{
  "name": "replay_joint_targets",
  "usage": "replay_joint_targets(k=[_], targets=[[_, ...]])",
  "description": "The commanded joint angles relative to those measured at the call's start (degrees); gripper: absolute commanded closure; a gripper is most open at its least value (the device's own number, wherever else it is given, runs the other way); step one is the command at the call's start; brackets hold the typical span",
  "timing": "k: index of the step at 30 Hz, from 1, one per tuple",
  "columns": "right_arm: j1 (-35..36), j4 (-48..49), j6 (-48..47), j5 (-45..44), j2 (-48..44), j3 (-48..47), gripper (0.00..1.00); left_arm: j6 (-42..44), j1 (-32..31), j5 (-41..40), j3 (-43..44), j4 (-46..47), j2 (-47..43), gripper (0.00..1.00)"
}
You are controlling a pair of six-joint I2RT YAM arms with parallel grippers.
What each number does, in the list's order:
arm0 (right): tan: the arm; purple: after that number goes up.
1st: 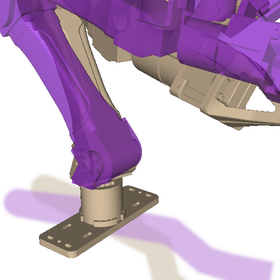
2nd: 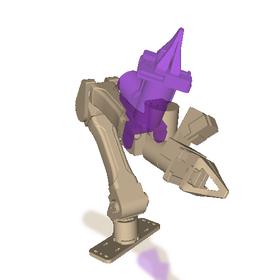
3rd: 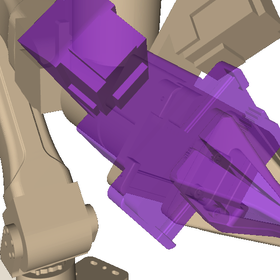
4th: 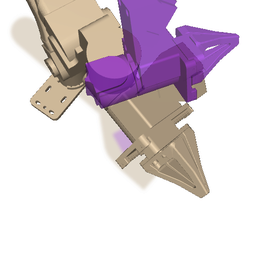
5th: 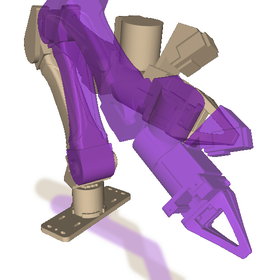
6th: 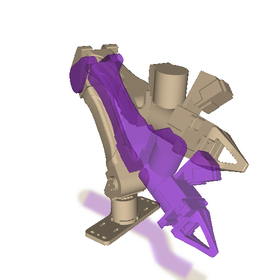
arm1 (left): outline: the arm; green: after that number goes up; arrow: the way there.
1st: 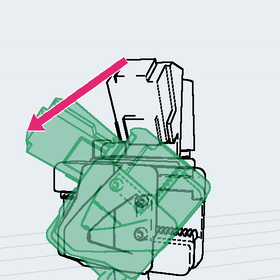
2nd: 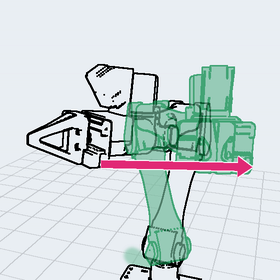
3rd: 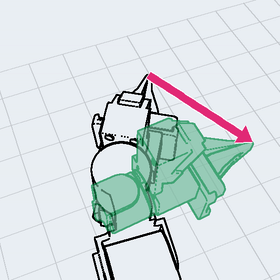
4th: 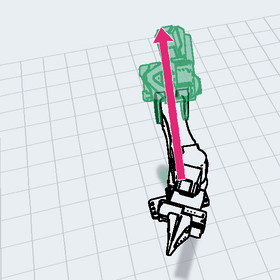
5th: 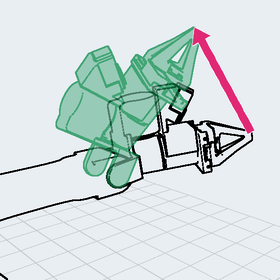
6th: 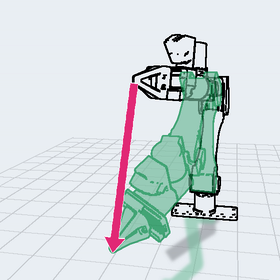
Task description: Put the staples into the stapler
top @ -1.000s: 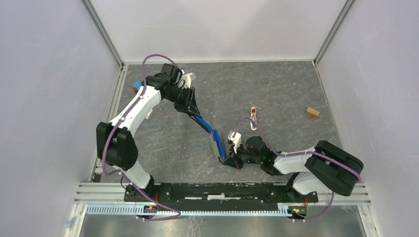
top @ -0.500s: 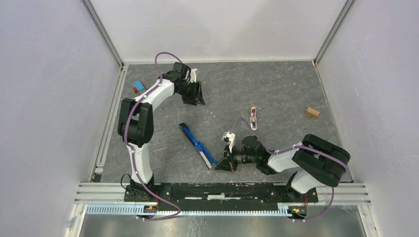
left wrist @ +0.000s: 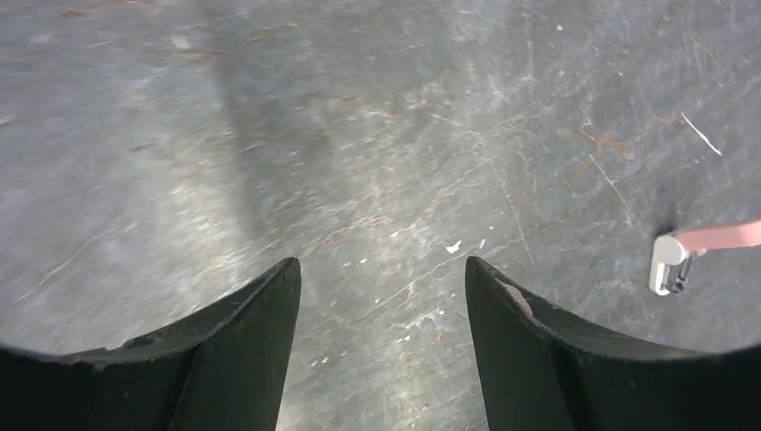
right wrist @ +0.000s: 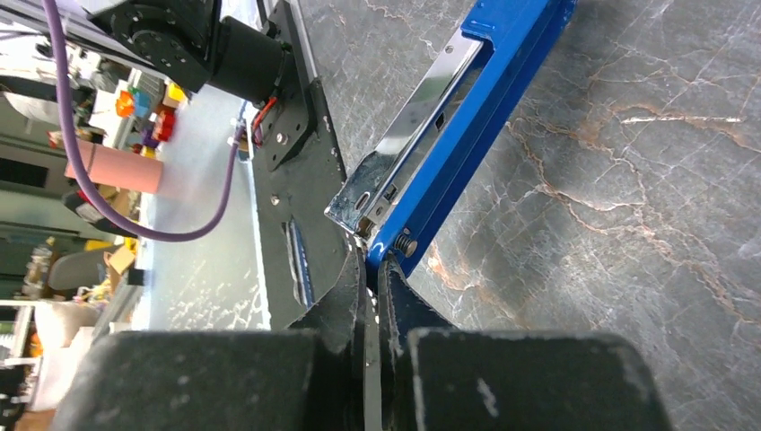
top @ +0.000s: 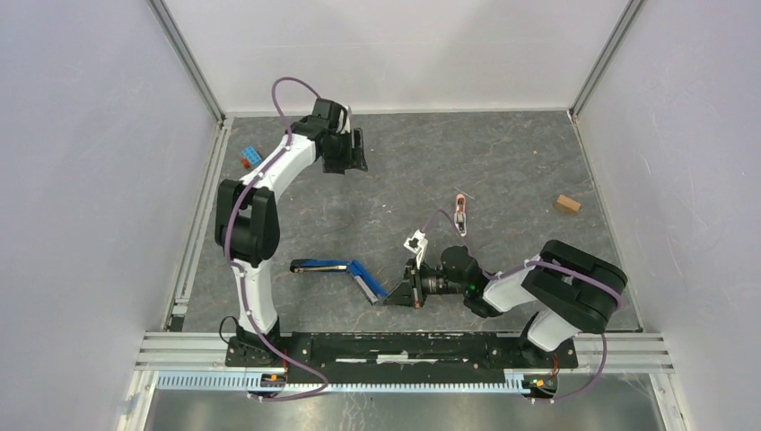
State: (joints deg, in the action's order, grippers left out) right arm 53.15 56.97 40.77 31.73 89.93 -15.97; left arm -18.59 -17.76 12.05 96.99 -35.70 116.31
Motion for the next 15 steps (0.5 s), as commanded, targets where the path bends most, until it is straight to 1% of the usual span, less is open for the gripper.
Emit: replay_joint_targets(k=[1, 2, 3, 5, 7, 8, 9, 11, 12, 13, 14, 15], targets=[[-0.21, 8.08, 6.42, 0.21, 0.84, -1.94, 1.0, 0.13, 0.09, -14.47, 3.56, -13.18, -10.13, 0.26], [-0.43, 9.25, 8.05, 0.07, 0.86, -1.67, 1.0, -0.14, 0.12, -15.47, 1.76, -14.21, -13.41, 0.26], [-0.48, 9.84, 9.7, -0.12, 0.79, -1.56, 1.0, -0.5, -0.11, -14.11, -1.52, -14.08, -16.33, 0.26], [-0.69, 9.54, 11.86, -0.88, 0.83, -1.93, 1.0, 0.98, -0.96, -7.31, -8.61, -13.46, -24.59, 0.26], [-0.86, 7.86, 12.69, -1.53, 1.17, -2.82, 1.0, 1.32, -2.37, -4.15, -12.95, -16.42, -31.18, 0.28], [-0.94, 7.3, 13.06, -1.72, 1.38, -3.24, 1.0, 1.01, -3.37, -0.02, -15.93, -16.54, -34.26, 0.3], [-1.1, 6.37, 13.35, -2.2, 1.57, -3.51, 1.0, -0.38, -4.26, 6.43, -19.27, -15.37, -37.98, 0.32], [-1.46, 5.51, 13.82, -2.87, 1.88, -3.97, 1.0, -4.58, -7.9, 15.99, -29.39, -9.91, -44.22, 0.36], [-1.54, 5.26, 14.09, -3.04, 1.94, -4.2, 1.0, -6.23, -9.73, 17.5, -33.79, -7.45, -47.0, 0.39], [-1.76, 5.33, 14.29, -3.06, 2.01, -4.29, 1.0, -7.82, -11.49, 15.75, -38.33, -7.01, -48.64, 0.41], [-1.9, 5.26, 14.38, -3.23, 1.93, -4.44, 1.0, -8.54, -12.15, 13.36, -41.52, -6.78, -49.97, 0.48], [-1.95, 5.11, 14.49, -3.35, 1.81, -4.5, 1.0, -9.35, -12.22, 11.68, -45.16, -5.72, -51.08, 0.51]])
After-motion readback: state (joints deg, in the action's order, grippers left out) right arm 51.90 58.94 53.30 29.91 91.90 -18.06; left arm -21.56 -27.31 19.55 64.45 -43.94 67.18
